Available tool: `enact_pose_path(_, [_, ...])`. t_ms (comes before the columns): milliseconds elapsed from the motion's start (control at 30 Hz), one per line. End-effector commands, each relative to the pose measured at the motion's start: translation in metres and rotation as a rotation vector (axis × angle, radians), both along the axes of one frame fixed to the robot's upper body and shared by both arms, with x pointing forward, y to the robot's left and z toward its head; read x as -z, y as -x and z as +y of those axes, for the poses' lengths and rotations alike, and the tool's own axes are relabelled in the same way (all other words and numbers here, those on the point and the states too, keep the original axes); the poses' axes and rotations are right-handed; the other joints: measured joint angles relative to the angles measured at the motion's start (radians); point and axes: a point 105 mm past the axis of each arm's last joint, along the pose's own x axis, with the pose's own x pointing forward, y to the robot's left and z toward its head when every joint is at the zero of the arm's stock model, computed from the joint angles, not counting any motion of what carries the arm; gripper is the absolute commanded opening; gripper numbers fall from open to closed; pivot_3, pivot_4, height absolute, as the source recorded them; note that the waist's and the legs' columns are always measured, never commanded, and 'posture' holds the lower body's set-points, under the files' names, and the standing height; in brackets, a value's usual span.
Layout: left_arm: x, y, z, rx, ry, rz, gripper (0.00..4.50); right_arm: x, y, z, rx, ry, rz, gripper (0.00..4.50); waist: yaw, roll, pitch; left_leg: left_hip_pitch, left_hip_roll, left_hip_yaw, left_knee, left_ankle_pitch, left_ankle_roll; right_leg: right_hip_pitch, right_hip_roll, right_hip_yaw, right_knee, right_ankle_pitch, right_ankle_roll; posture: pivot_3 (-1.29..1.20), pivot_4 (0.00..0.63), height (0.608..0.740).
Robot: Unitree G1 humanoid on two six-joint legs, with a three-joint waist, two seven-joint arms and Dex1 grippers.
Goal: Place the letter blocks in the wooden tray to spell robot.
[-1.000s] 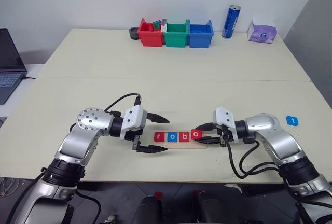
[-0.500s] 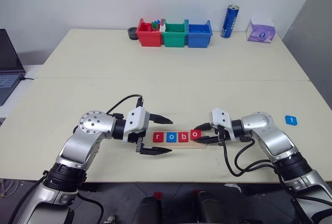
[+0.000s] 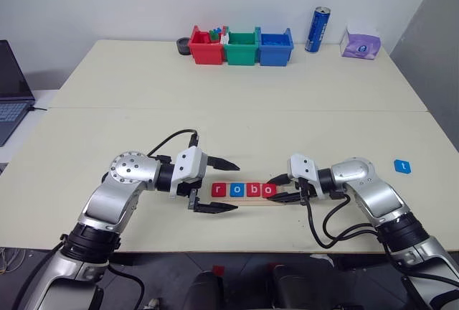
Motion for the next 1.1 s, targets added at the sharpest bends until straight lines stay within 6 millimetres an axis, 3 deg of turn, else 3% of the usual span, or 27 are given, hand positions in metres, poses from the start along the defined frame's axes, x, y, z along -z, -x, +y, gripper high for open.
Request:
enact_pose_path(33, [-0.0058,0.0006,-0.0038,0.020,0.010,-0.031,4.50,-0.0091,-0.0018,0.0010,-0.014,-0.015,-0.034,1.45,0.000,0.000,0.000,0.000,0.000,0.000,0.000,0.000,0.000,0.000,0.000,0.000,0.000,0.000,0.000,0.00,0.150,0.740])
enact_pose_path(833, [-0.0048,0.0012,-0.0034,0.013,0.008,-0.025,4.50,-0.0098,-0.0063,0.0001,-0.011,-0.011,-0.038,1.45,0.000,0.000,0.000,0.000,0.000,0.000,0.000,0.000,0.000,0.000,0.000,0.000,0.000,0.000,0.000,0.00,0.150,0.740])
enact_pose_path(1100, [-0.0062,-0.0015,-0.0038,0.015,0.005,-0.031,4.50,-0.0165,-0.0061,0.0009,-0.008,-0.045,-0.018,4.20,0.000,0.000,0.000,0.000,0.000,0.000,0.000,0.000,0.000,0.000,0.000,0.000,0.000,0.000,0.000,0.00,0.150,0.740])
